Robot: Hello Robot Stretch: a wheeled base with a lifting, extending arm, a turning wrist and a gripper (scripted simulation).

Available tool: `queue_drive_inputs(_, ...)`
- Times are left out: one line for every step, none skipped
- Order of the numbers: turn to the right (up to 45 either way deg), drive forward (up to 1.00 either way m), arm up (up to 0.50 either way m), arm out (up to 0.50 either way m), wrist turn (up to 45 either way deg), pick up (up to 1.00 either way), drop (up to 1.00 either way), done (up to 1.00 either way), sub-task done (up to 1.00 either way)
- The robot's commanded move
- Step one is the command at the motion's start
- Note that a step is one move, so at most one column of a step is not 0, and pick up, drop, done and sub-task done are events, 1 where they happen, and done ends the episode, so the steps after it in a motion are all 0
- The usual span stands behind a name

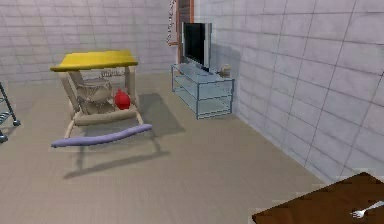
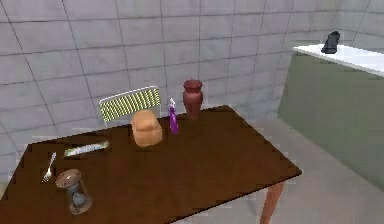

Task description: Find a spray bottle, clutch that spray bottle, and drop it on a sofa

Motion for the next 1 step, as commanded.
queue_drive_inputs(-3.0,0.0,0.0,0.0,0.0,0.0,0.0,0.0,0.0)
